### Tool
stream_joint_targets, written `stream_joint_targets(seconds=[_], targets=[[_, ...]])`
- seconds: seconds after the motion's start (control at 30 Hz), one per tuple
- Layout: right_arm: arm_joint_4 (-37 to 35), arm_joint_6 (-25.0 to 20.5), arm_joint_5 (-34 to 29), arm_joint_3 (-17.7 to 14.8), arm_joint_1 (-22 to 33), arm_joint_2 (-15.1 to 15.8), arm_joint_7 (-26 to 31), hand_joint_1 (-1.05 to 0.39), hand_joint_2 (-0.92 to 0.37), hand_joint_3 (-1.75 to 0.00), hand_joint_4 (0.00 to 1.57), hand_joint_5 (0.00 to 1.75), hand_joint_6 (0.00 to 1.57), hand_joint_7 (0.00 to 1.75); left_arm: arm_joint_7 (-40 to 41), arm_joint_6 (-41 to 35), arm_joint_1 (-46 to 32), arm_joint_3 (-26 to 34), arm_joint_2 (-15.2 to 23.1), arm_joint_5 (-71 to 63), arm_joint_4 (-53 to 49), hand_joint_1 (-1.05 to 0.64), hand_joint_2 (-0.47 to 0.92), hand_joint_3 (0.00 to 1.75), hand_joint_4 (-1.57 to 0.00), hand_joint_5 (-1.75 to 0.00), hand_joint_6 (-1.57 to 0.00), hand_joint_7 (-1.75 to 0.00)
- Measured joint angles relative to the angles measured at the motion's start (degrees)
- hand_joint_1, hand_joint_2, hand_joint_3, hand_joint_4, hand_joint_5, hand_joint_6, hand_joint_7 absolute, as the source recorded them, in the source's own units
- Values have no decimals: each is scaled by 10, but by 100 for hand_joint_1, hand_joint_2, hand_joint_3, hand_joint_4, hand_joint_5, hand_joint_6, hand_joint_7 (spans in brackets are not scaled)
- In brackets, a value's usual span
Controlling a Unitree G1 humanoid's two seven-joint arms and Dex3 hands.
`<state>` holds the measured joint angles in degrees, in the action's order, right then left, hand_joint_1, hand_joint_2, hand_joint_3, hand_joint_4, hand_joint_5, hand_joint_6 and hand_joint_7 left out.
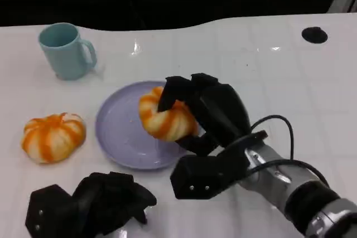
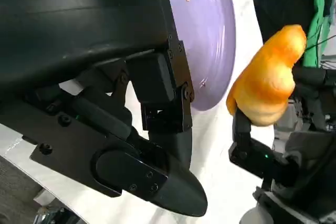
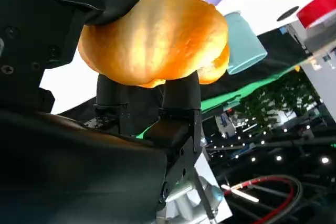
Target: Grasp the bread from the table and place it into the plate.
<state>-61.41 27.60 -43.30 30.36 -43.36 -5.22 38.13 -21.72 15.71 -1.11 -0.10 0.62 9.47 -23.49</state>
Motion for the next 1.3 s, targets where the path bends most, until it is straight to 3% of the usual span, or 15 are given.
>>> stream_joint_targets(seconds=[0.03,0.1,0.13,0.17,0.23,0.27,0.37,0.53,0.8,1.13,1.3], targets=[[-13,-1,0,1,-6,-5,3,-11,-36,-117,89,165,87,122,0,0,0,0,0,0,1,-105,81,0,-92,-148,-144,-49],[-31,-2,0,2,-14,-11,4,-12,-40,-105,85,152,91,87,0,-3,-2,-2,0,1,4,-105,80,0,-92,-148,-144,-49],[-35,-2,1,2,-17,-13,3,-16,-47,-87,61,113,74,57,0,-6,-2,-2,0,1,6,-105,81,0,-92,-148,-144,-49],[-39,-2,3,2,-20,-14,-7,-19,-53,-74,52,89,67,40,0,-9,-2,-2,0,2,8,-105,81,0,-92,-148,-144,-49],[-43,-3,6,2,-24,-14,-42,-28,-68,-46,26,48,45,11,0,-10,-3,-3,0,2,9,-105,81,0,-92,-148,-144,-48],[-43,-5,6,3,-26,-13,-64,-31,-75,-35,20,41,40,5,0,-11,-3,-3,0,2,10,-105,81,0,-92,-148,-144,-48],[-41,-15,6,9,-27,-10,-112,-45,-89,-13,3,25,24,1,0,-11,-3,-4,0,2,10,-105,81,1,-93,-149,-144,-48],[-3,-61,7,15,-25,-5,-180,-60,-92,-17,0,4,13,1,0,-10,-3,-4,0,0,11,-105,81,1,-93,-149,-144,-48],[84,-70,33,10,14,20,-241,-66,-92,-18,7,7,17,3,0,-11,-3,-4,0,1,11,-105,81,0,-93,-148,-145,-48],[251,-43,51,-6,103,93,-270,-60,-92,-16,14,15,21,4,0,-12,-3,-5,-1,0,11,-105,82,1,-92,-148,-144,-49],[313,-4,63,-24,158,134,-270,-52,-92,-13,18,20,25,6,0,-12,-3,-5,-2,0,11,-105,81,0,-93,-148,-144,-49]])
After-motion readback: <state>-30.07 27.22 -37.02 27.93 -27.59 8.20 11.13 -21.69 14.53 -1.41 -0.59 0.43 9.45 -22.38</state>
